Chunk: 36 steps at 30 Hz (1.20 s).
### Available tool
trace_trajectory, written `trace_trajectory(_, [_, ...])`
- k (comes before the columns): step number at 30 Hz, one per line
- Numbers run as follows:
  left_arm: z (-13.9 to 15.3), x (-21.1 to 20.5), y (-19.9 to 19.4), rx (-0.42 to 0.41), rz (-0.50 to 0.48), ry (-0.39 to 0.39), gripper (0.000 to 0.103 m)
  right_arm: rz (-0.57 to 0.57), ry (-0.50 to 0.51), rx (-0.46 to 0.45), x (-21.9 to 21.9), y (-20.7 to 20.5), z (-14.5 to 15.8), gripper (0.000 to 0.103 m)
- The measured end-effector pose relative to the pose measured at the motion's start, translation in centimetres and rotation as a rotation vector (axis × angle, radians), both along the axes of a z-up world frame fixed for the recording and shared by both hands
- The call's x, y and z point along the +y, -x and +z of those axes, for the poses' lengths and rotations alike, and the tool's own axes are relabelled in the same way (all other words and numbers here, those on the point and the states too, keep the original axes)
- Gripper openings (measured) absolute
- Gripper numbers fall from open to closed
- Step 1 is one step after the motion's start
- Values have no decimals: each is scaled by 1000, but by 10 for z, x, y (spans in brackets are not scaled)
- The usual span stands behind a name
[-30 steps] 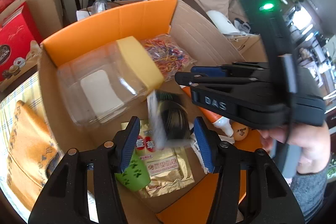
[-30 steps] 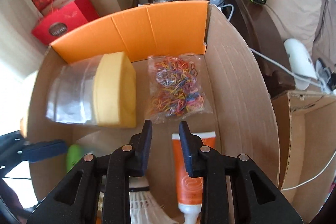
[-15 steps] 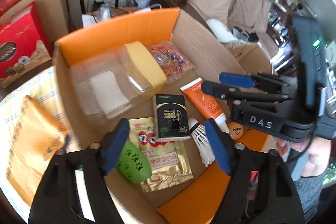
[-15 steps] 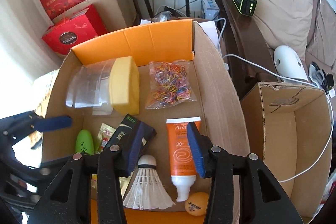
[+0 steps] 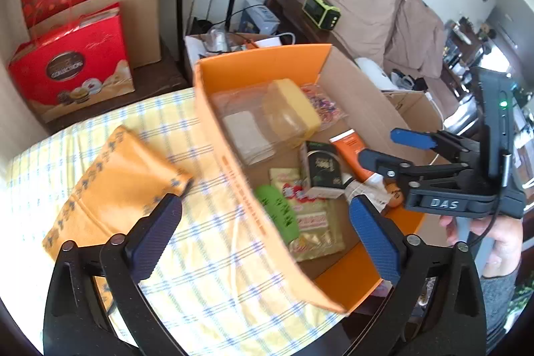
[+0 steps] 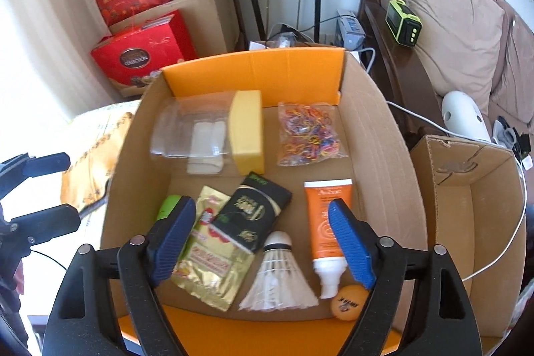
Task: Organize objects
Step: 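Withdraw both grippers from the orange box back over the table, then move both grippers toward the folded orange towel on the table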
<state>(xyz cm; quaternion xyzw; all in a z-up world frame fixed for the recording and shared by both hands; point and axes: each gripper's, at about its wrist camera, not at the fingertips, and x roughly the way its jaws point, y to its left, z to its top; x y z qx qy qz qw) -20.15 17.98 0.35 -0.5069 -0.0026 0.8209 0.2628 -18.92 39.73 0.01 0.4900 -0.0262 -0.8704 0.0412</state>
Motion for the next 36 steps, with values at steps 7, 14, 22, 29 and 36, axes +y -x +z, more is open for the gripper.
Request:
trace_trajectory(7, [4, -44, -7, -3, 53, -17, 103, 32, 25, 2, -22, -6, 7, 90])
trace_trajectory(14, [3, -110, -13, -6, 160, -17, 103, 89, 20, 25, -55, -11, 19, 90])
trace_trajectory(22, [-26, -182, -28, -31, 266, 27, 103, 186, 13, 47, -103, -6, 27, 90])
trace_trajectory(29, [-47, -220, -36, -66, 324, -10, 103, 238, 4, 44, -141, 2, 21, 90])
trace_trajectory(36, [-61, -230, -35, -81, 339, -24, 103, 286, -35, 54, -184, 23, 14, 84])
